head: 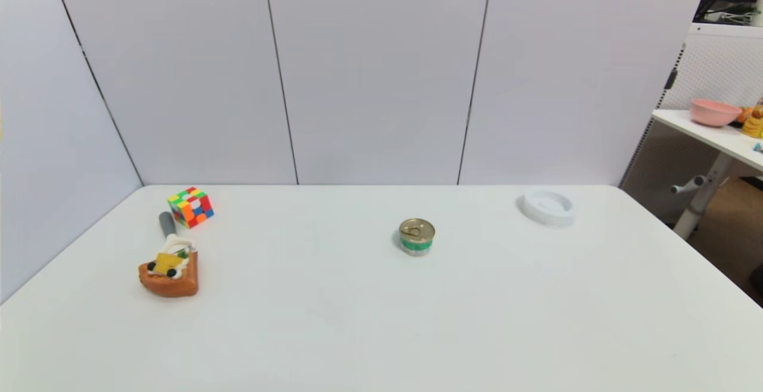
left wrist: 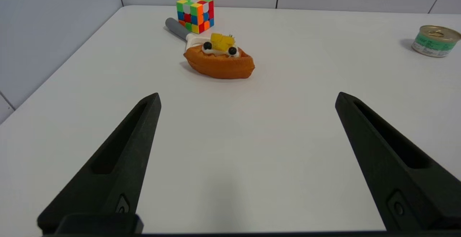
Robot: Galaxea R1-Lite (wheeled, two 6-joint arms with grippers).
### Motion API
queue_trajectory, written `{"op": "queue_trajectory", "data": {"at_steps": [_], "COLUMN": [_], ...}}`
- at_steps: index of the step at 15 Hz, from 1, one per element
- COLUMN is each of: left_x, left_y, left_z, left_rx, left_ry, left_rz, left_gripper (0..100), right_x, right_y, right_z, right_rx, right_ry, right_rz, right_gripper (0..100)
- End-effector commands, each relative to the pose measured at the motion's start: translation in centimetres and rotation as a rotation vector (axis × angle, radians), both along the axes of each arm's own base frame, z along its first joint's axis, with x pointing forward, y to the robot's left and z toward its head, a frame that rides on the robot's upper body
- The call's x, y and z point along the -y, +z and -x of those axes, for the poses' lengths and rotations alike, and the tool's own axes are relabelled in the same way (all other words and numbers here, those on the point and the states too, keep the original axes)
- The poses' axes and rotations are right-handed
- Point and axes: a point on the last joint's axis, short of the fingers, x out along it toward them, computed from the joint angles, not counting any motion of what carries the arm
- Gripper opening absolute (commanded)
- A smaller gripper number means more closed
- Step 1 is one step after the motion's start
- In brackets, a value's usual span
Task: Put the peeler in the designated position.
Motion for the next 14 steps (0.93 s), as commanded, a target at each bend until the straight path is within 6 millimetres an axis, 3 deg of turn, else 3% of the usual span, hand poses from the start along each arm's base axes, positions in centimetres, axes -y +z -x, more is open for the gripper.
{"op": "queue_trajectory", "data": {"at_steps": [1, 14], "left_x": [-0.02, -0.04], "left_y": [-3.19, -3.40], "left_z": [-0.24, -0.34], "left_rx": [0.032, 0.032], "left_ry": [0.012, 0.019], "left_rz": [0.001, 0.006], "left_gripper": [100, 100], "right_x": [0.00, 0.00], "right_y": [-0.04, -0.04], "right_z": [-0.02, -0.02], "right_rx": [-0.003, -0.003], "right_ry": [-0.001, -0.001], "right_rz": [0.000, 0.000], "right_gripper": [100, 100]}}
